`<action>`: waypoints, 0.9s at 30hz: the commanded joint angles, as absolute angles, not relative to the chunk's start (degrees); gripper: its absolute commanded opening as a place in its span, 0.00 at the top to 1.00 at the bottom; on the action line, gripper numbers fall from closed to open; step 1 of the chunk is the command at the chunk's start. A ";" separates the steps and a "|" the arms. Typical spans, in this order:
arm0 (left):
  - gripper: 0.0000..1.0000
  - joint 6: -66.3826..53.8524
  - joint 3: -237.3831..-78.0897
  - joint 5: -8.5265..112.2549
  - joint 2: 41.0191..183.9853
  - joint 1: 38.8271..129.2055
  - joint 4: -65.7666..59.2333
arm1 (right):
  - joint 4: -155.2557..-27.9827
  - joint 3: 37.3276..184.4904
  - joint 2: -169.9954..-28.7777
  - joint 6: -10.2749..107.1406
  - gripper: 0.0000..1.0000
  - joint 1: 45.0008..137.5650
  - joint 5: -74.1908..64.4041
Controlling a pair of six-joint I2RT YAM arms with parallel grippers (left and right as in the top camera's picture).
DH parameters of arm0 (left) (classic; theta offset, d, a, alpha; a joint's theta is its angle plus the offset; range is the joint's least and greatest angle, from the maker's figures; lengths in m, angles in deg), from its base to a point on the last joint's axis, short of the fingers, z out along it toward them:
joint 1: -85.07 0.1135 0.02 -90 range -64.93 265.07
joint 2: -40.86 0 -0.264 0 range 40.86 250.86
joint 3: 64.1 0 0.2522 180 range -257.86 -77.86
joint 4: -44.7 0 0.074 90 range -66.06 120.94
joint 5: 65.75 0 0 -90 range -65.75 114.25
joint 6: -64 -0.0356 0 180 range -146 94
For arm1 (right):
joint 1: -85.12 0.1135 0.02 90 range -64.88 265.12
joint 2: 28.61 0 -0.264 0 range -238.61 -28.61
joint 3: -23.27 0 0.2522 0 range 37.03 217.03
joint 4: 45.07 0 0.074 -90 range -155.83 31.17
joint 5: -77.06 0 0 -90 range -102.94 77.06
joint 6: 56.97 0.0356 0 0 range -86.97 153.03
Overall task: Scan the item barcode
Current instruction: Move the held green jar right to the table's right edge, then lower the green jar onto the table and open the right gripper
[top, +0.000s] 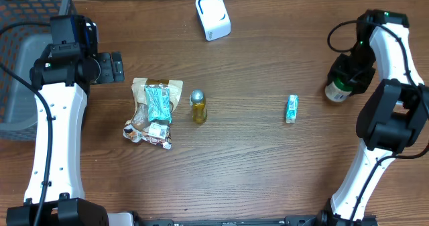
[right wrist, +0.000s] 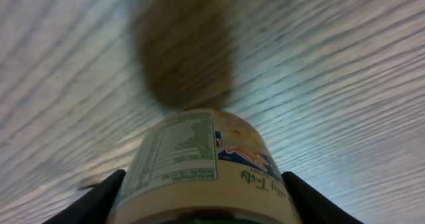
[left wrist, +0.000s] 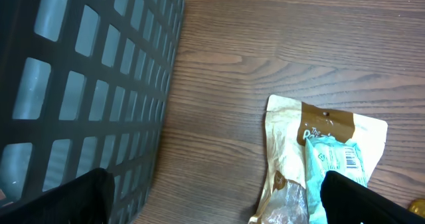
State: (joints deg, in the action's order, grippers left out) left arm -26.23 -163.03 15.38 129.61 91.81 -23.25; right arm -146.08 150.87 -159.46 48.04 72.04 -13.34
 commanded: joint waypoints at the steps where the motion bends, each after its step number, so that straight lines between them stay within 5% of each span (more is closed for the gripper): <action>1: 0.00 -27.30 -164.32 15.08 128.73 91.48 -23.04 | -143.65 147.05 -158.85 48.39 0.79 72.19 -14.17; 10: 0.00 -27.30 -164.32 15.08 128.73 91.52 -23.04 | -139.47 144.16 -158.87 48.11 0.48 72.19 -14.15; 14: 0.00 -27.30 -164.32 15.08 128.73 91.52 -23.04 | -139.32 144.16 -158.87 47.91 0.19 72.19 -14.26; 27: 0.00 -27.30 -164.32 15.08 128.73 91.52 -23.04 | -142.27 153.15 -158.67 47.76 0.12 72.19 -14.35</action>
